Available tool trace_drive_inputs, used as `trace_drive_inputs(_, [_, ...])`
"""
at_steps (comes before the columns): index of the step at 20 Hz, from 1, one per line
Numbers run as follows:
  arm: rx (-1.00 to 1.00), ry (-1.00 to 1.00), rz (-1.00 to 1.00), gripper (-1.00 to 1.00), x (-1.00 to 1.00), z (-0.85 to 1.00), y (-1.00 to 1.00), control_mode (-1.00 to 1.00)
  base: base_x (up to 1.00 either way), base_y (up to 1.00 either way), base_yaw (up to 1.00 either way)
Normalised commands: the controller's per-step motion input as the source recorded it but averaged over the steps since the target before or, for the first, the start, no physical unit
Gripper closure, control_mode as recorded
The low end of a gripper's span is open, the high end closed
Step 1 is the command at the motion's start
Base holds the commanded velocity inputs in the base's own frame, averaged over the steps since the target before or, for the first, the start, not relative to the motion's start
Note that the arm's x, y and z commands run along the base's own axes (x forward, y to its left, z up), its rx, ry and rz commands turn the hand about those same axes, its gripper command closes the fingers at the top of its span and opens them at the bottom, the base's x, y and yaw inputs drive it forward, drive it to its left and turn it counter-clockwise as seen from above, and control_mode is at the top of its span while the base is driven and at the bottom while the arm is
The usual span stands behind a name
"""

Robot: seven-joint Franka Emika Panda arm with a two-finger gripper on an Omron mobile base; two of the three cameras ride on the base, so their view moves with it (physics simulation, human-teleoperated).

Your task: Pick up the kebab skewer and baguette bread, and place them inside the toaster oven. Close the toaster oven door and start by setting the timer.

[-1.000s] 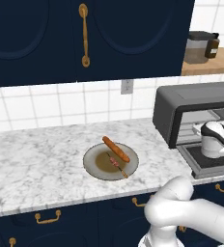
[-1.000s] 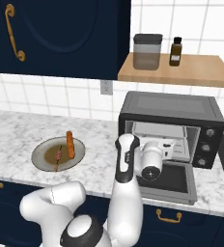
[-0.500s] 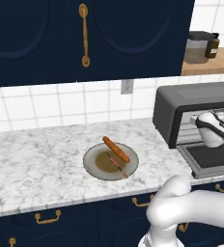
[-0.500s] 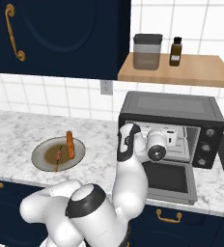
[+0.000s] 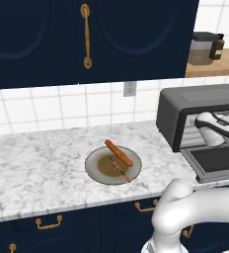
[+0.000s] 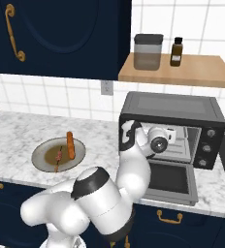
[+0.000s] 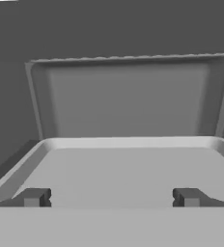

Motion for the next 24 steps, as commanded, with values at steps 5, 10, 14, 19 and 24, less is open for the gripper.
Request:
trace_drive_inputs(5, [0.06, 0.09, 0.03, -1.00, 0.01, -0.48, 0.00, -1.00, 0.00, 0.00, 0.00])
trace_drive_inputs(10, [0.07, -0.01, 0.03, -1.00, 0.04, -0.04, -0.01, -1.00, 0.00, 0.00, 0.00])
trace_drive_inputs(14, [0.03, -0.02, 0.02, -1.00, 0.03, -0.12, 0.00, -1.00, 0.00, 0.00, 0.00])
trace_drive_inputs(19, [0.00, 0.00, 0.00, -1.00, 0.01, -0.45, 0.00, -1.00, 0.00, 0.00, 0.00])
trace_drive_inputs(24, [-0.03, 0.11, 0.00, -1.00, -0.09, -0.39, 0.00, -1.00, 0.00, 0.00, 0.00])
